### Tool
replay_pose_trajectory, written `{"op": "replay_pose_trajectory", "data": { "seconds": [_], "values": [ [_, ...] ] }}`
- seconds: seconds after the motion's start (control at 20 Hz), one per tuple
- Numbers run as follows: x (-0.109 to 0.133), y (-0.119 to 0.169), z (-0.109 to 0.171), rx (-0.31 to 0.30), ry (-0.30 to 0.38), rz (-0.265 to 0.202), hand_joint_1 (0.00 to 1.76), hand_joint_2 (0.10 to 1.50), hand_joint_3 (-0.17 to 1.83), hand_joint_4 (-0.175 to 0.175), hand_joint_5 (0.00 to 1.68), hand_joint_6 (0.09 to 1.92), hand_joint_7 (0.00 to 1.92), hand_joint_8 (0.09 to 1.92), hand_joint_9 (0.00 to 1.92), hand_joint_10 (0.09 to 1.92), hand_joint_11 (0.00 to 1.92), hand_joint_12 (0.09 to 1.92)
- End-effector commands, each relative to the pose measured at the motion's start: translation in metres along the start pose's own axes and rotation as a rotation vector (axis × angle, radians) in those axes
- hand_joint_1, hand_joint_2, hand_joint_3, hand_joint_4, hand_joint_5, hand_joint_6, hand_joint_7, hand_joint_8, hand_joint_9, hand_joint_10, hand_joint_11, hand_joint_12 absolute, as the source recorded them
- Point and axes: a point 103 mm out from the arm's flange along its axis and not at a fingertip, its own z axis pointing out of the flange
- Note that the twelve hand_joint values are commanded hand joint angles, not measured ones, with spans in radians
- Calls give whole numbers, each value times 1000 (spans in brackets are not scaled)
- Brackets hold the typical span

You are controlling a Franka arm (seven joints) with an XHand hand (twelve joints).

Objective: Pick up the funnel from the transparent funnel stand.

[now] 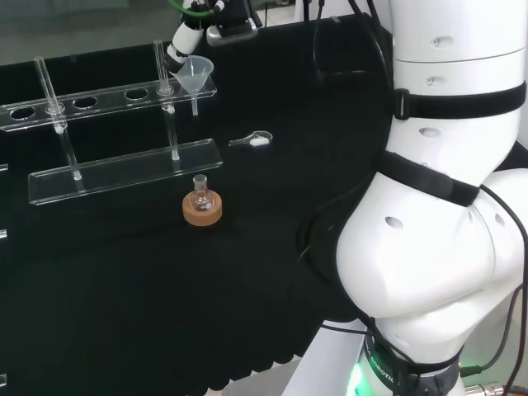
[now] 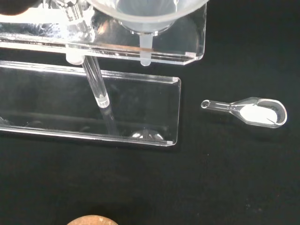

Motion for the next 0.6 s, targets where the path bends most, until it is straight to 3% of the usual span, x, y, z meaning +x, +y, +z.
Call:
{"op": "replay_pose_trajectory", "data": {
  "seconds": [0.05,0.6],
  "values": [
    [2,7,6,36,-51,-20,633,702,206,10,136,87,0,441,187,780,276,1410],
    [5,20,11,52,-61,-33,719,673,223,13,100,87,0,415,177,801,299,1408]
  ]
}}
